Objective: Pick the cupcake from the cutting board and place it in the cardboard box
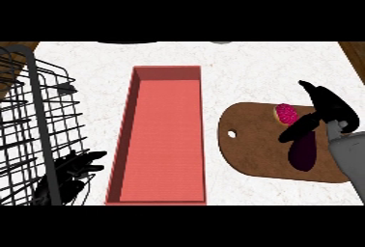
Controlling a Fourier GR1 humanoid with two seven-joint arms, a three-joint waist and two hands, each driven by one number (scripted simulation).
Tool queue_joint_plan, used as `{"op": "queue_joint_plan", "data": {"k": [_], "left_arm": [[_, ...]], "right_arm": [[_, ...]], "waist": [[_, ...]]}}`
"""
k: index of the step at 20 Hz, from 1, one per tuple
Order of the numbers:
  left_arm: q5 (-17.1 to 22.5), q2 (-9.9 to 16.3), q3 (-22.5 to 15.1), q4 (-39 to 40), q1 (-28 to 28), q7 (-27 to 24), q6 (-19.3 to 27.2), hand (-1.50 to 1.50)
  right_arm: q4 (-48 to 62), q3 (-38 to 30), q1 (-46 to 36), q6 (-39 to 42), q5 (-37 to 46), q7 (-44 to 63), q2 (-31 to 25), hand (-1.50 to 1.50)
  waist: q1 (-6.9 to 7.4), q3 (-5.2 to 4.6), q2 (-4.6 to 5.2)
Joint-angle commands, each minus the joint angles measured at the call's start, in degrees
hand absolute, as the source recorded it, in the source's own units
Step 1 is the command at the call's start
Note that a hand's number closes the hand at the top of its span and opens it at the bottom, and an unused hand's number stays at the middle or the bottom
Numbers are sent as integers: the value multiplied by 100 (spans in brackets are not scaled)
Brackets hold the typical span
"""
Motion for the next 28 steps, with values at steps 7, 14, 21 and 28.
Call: {"op": "queue_joint_plan", "data": {"k": [7,14,21,28], "left_arm": [[-424,38,449,105,-546,-522,494,0],[-524,22,340,91,-573,-564,620,0],[-347,121,465,206,-778,-458,410,0],[-448,-6,358,318,-723,-472,544,0]], "right_arm": [[198,-12,260,-64,216,-218,104,-150],[318,-66,20,-55,317,-157,209,-150],[735,-161,-9,-125,428,-447,280,-150],[1039,10,-36,-453,727,-508,724,-150]], "waist": [[-41,-62,13],[-44,-64,7],[-31,-61,31],[-5,-62,36]]}}
